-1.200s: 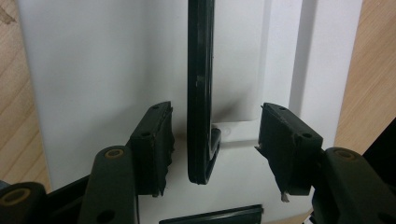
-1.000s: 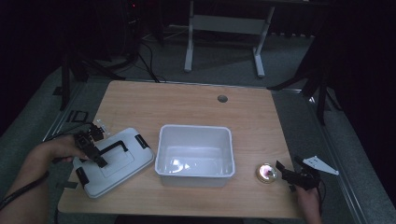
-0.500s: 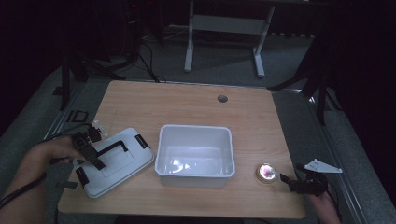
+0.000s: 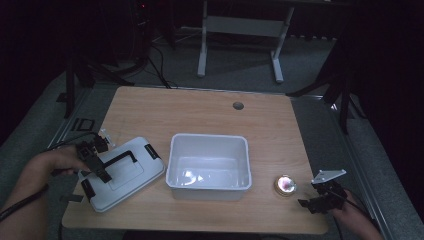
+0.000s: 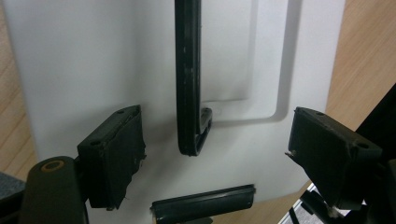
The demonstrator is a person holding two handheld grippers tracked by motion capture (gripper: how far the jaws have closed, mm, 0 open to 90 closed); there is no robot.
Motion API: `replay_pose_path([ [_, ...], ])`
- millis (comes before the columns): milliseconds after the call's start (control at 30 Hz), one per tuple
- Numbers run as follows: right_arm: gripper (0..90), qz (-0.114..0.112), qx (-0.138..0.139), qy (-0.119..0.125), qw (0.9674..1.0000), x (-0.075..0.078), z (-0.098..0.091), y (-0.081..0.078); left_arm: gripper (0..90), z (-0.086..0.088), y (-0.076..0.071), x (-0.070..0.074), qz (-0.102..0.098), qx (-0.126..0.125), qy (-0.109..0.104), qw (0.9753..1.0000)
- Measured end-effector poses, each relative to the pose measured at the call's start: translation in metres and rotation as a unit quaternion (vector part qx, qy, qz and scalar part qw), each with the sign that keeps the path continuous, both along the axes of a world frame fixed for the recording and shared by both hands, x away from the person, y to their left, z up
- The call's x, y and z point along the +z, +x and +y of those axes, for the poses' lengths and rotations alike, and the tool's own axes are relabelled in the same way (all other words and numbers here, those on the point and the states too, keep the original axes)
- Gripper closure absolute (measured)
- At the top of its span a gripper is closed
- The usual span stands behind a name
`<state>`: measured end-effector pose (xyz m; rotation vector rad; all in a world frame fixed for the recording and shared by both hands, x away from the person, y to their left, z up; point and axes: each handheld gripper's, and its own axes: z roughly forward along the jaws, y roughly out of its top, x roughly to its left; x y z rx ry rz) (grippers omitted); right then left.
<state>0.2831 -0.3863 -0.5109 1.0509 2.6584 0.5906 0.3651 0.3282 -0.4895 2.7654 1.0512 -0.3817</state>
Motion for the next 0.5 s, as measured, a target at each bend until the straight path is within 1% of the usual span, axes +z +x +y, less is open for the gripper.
replay_pose_path([
  [33,13.3,0.009,0.006,-0.015,0.9998,0.002,0.003,0.001,17.7,0.0,0.0,0.0,0.0,0.001,0.0,1.0],
  [67,13.3,0.009,0.006,-0.015,0.9998,0.002,0.003,0.001,17.7,0.0,0.0,0.0,0.0,0.001,0.0,1.0],
  [100,13.3,0.017,0.008,-0.028,0.9994,0.003,0.006,0.002,17.7,0.0,0.001,0.0,0.0,0.001,0.003,1.0],
  [133,13.2,0.034,0.023,-0.057,0.9975,0.007,0.012,0.004,17.7,0.0,0.001,0.0,0.0,0.002,0.005,1.0],
  [167,12.9,0.037,0.027,-0.068,0.9966,0.008,0.014,0.004,17.7,0.0,0.001,0.0,-0.001,0.003,0.005,1.0],
  [200,11.7,0.045,0.038,-0.084,0.9947,0.01,0.017,0.005,17.7,0.001,0.0,0.0,0.0,0.003,0.005,1.0],
  [233,11.2,0.053,0.054,-0.092,0.9928,0.011,0.02,0.005,17.7,0.001,0.0,0.0,0.001,0.003,0.007,1.0],
  [300,11.2,0.073,0.066,-0.098,0.9902,0.014,0.024,0.007,17.7,0.001,0.0,0.0,0.002,0.001,0.009,1.0],
  [333,11.2,0.08,0.075,-0.11,0.9878,0.015,0.027,0.009,17.7,0.002,0.0,0.001,0.001,0.001,0.009,1.0],
  [367,11.2,0.086,0.083,-0.13,0.9843,0.016,0.03,0.01,17.7,0.002,-0.001,0.001,0.002,0.003,0.01,0.9999],
  [433,11.2,0.091,0.095,-0.157,0.9788,0.018,0.036,0.013,17.7,0.002,-0.001,0.003,0.001,0.003,0.008,1.0],
  [467,11.4,0.093,0.099,-0.162,0.9773,0.019,0.039,0.015,17.7,0.002,-0.001,0.003,0.002,0.002,0.01,0.9999],
  [500,13.9,0.103,0.102,-0.165,0.9756,0.02,0.041,0.017,17.7,0.003,-0.002,0.004,0.003,0.002,0.011,0.9999],
])
